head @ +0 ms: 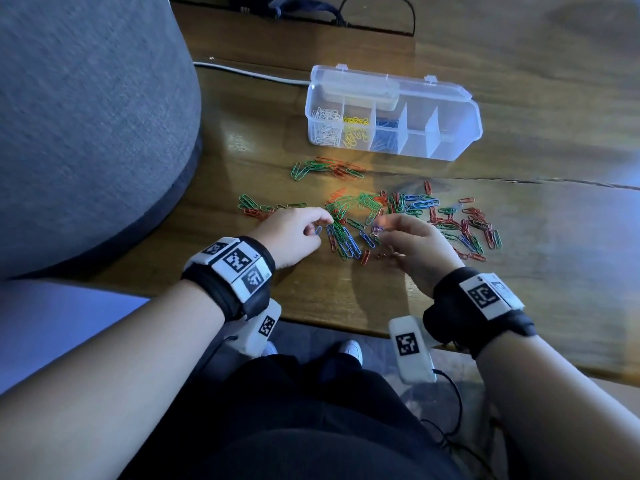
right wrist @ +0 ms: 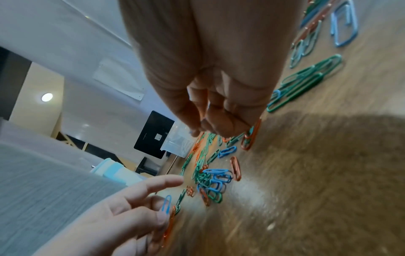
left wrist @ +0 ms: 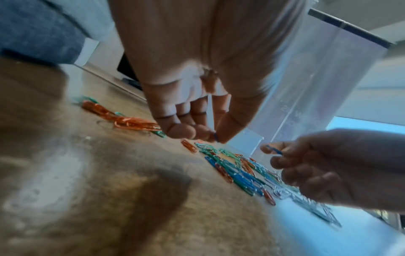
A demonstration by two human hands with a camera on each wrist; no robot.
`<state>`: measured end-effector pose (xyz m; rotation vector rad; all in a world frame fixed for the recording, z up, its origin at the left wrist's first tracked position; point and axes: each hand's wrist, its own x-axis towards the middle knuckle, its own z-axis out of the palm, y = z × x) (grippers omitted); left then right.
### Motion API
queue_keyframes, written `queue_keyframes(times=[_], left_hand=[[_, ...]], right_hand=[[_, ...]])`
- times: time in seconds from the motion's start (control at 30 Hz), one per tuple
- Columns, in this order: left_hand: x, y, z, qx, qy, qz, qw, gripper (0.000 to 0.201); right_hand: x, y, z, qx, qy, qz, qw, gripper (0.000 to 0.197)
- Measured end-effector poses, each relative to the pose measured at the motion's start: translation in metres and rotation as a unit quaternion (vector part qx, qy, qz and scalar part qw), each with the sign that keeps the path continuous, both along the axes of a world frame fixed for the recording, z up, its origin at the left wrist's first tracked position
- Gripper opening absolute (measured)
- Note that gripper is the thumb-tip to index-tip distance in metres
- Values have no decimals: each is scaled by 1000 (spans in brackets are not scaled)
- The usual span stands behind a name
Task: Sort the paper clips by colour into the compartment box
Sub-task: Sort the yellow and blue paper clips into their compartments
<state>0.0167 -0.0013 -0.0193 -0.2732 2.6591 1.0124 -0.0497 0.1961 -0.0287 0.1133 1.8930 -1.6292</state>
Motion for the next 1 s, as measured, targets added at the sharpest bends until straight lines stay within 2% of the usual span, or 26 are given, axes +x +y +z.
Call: queue_keyframes(times=[0.13,0.2,0.27,0.3,0.37,0.4,0.5,0.6,0.7,0.77,0.83,0.93,1.0], left_hand=[[0,0,1,-73,-45,-67,994,43],[2,-5,1,-90,-51,-69,992,43],[3,-9,2,-96,-47,-71,992,44],[3,-9,3,-92,-45,-75,992,46],[3,-6,5,-87,-55,-94,990,50],[3,-5,4,-93,-64,-103,988,52],[0,-5,4,-124,-73,-113,983,53],[1,-10,4,-128,-70,-106,984,50],[5,-18,2,-98,-49,-70,992,46],[6,-25,-5,-25,-5,-11,1000,42],[7,-29,-10,69,31,36,996,33],[9,-24,-8,243,20,127,962,27],[9,-18,-5,347,-5,191,918,28]], right_hand=[[5,-6,5,-33,-76,-67,994,21],[8,-10,5,-10,-59,-75,995,19],[10,-13,4,61,17,-37,997,21],[10,-15,2,123,81,6,989,21],[12,-19,-4,242,201,99,944,10],[13,-22,-5,287,227,135,921,3],[15,-28,-10,373,249,201,871,15],[11,-28,-11,399,245,194,862,15],[5,-24,-10,353,220,157,896,8],[3,-19,-9,292,198,120,928,4],[3,-15,-7,227,159,88,957,11],[5,-12,-1,91,42,29,995,19],[6,-10,4,-52,-55,-20,997,24]])
